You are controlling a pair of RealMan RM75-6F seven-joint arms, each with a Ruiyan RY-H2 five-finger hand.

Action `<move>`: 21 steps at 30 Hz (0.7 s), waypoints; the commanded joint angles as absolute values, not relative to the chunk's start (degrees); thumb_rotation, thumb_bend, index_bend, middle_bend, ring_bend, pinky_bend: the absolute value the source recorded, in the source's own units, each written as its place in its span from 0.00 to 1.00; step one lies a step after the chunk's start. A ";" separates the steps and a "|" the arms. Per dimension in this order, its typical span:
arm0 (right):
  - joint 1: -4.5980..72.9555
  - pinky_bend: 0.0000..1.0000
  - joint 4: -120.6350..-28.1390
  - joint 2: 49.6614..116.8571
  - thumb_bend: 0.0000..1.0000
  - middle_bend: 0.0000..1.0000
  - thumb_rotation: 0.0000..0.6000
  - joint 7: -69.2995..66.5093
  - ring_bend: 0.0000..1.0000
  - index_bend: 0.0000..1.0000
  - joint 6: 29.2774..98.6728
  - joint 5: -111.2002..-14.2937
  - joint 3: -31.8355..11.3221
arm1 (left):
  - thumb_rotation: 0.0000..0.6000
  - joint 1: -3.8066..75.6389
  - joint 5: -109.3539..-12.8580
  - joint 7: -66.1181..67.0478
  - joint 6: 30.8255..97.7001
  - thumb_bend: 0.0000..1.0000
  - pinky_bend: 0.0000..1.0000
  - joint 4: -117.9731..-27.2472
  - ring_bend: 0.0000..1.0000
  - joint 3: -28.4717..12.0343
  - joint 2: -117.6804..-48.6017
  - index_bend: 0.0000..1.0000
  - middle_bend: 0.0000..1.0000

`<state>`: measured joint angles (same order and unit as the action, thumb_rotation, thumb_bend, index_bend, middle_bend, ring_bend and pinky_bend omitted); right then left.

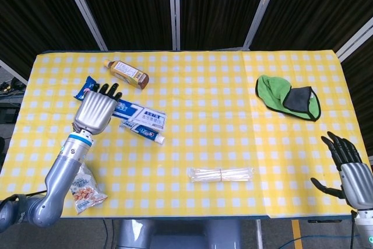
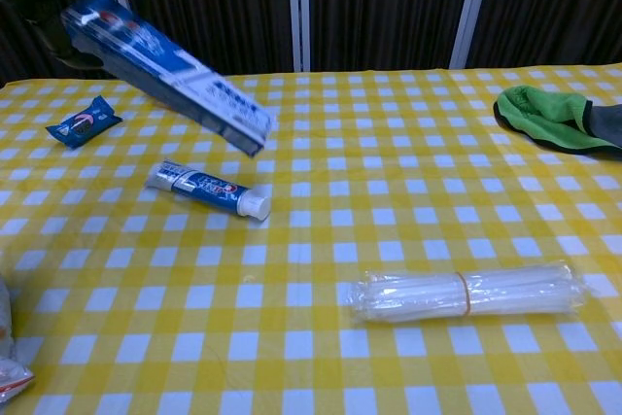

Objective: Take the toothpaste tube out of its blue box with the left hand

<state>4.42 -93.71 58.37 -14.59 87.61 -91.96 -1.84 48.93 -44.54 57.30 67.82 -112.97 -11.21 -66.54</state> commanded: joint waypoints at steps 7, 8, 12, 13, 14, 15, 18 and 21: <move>4.48 0.00 -93.59 58.57 0.08 0.00 1.00 -14.02 0.00 0.00 87.46 -91.99 -1.81 | 1.00 46.22 -44.77 49.62 67.02 0.20 0.01 -112.80 0.00 -8.72 -69.52 0.09 0.00; 4.47 0.00 -93.60 58.60 0.08 0.00 1.00 -13.91 0.00 0.00 87.45 -91.93 -1.84 | 1.00 45.55 -46.05 48.39 67.41 0.20 0.01 -112.44 0.00 -8.24 -69.71 0.08 0.00; 4.52 0.00 -93.50 58.78 0.08 0.00 1.00 -13.39 0.00 0.00 87.24 -91.65 -1.92 | 1.00 41.57 -52.23 41.26 69.69 0.20 0.00 -111.27 0.00 -6.09 -70.31 0.06 0.00; 4.53 0.00 -93.46 58.81 0.08 0.00 1.00 -13.29 0.00 0.00 87.20 -91.59 -1.94 | 1.00 40.77 -53.62 40.06 70.28 0.20 0.00 -111.00 0.00 -5.59 -70.42 0.06 0.00; 4.56 0.00 -93.41 58.87 0.08 0.00 1.00 -13.14 0.00 0.00 87.10 -91.48 -1.97 | 1.00 39.52 -55.78 38.36 71.26 0.20 0.00 -110.48 0.00 -4.74 -70.62 0.05 0.00; 4.59 0.00 -93.37 58.93 0.08 0.00 1.00 -12.99 0.00 0.00 87.01 -91.37 -2.01 | 1.00 37.94 -58.24 36.62 72.82 0.20 0.00 -109.72 0.00 -3.67 -70.92 0.05 0.00; 4.60 0.00 -93.26 59.11 0.08 0.00 1.00 -12.38 0.00 0.00 86.88 -91.09 -2.09 | 1.00 33.00 -65.71 31.54 78.20 0.19 0.00 -106.54 0.00 -0.34 -72.67 0.03 0.00; 4.64 0.00 -93.19 59.38 0.08 0.00 1.00 -11.47 0.00 0.00 86.68 -90.93 -2.10 | 1.00 28.20 -71.60 27.78 83.19 0.19 0.00 -102.87 0.00 3.07 -74.59 0.00 0.00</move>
